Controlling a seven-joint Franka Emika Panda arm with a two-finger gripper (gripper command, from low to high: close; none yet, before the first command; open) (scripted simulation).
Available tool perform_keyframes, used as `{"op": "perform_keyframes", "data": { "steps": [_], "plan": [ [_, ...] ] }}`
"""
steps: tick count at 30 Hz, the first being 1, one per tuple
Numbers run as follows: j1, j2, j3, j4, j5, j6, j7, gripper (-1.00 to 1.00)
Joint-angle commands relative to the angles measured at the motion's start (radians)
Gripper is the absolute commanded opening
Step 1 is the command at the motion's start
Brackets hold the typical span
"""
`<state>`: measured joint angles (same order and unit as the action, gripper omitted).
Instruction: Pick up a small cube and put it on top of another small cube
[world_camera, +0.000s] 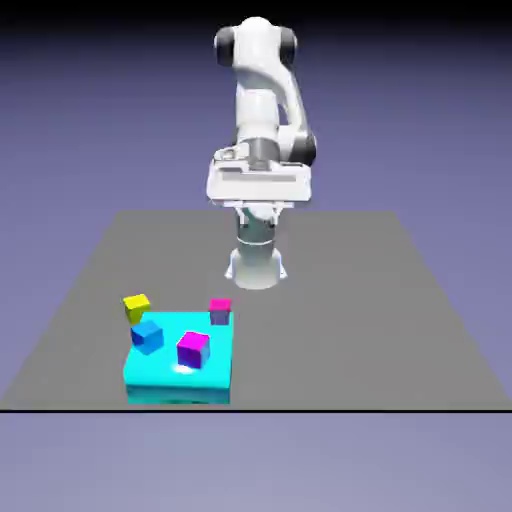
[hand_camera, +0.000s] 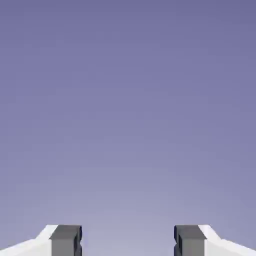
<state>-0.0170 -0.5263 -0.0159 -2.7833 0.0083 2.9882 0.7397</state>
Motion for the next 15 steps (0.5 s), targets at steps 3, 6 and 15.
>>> {"op": "perform_keyframes", "data": {
  "steps": [3, 6, 15],
  "plan": [
    [-0.072, 0.109, -0.04, 0.067, 0.021, -0.121, -0.003, 0.0],
    [-0.144, 0.217, -0.079, 0.133, 0.041, -0.243, -0.007, 0.0],
    [-0.361, 0.544, -0.198, 0.332, 0.104, -0.607, -0.017, 0.0]
  ]
}}
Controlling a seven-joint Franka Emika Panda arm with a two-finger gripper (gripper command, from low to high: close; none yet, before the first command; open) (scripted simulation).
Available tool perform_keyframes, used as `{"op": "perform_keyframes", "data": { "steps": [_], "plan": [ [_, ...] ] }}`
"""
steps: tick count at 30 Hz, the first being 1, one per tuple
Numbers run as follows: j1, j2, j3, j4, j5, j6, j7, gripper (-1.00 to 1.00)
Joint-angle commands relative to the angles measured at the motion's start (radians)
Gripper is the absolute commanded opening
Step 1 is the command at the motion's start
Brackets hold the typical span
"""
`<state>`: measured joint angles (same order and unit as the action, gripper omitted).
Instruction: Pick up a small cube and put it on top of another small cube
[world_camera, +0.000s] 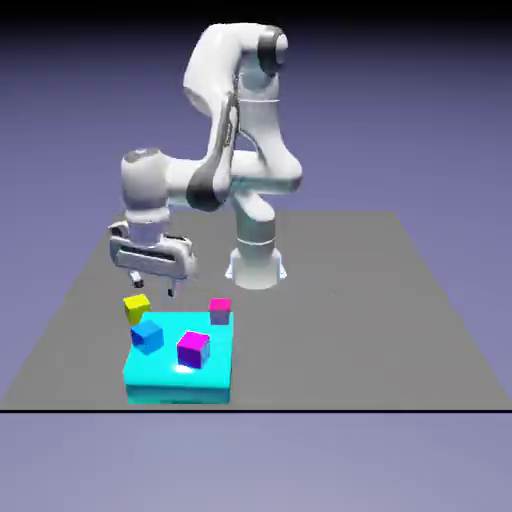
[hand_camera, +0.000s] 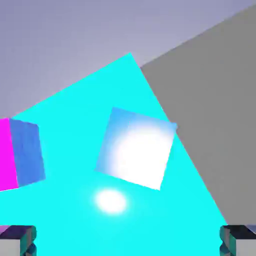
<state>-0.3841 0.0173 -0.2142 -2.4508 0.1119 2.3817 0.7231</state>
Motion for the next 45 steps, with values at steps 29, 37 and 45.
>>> {"op": "perform_keyframes", "data": {
  "steps": [29, 37, 45],
  "plan": [
    [-0.137, 0.389, -0.114, 0.437, 0.201, -0.572, 0.238, -1.0],
    [0.145, 0.377, -0.004, 0.677, 0.332, -0.79, 0.543, -1.0],
    [0.167, 0.39, 0.01, 0.573, 0.354, -0.674, 0.519, 1.0]
  ]
}}
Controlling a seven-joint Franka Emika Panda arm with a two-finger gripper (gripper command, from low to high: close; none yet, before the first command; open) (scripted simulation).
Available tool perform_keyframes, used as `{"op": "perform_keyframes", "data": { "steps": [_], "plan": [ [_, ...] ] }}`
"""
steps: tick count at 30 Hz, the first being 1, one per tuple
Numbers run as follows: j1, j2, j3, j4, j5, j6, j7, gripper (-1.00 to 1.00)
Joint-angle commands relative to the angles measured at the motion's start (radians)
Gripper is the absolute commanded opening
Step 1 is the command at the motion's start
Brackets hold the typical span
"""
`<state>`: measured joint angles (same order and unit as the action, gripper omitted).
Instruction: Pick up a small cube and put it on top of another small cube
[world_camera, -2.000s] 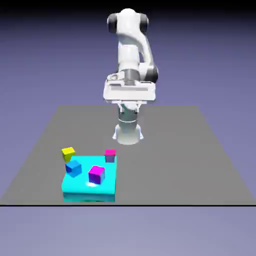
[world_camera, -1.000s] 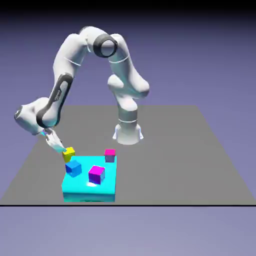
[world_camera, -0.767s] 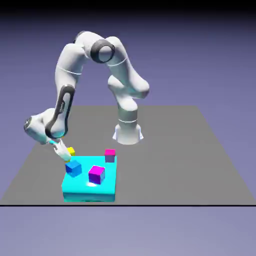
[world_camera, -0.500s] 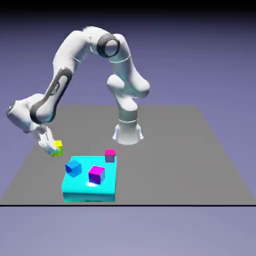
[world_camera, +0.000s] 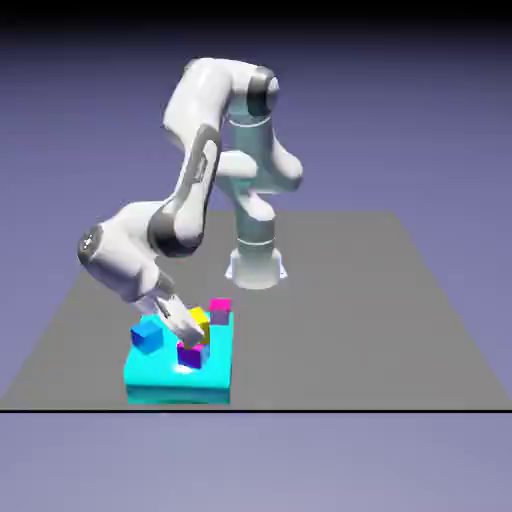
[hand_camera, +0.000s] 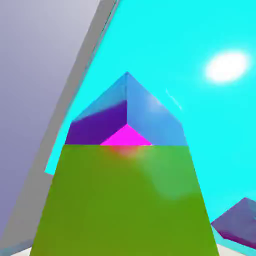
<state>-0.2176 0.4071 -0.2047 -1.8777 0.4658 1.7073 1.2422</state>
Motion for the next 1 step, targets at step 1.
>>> {"op": "perform_keyframes", "data": {
  "steps": [1],
  "plan": [
    [-0.008, -0.004, -0.005, 0.036, -0.008, -0.04, 0.008, 1.0]
  ]
}}
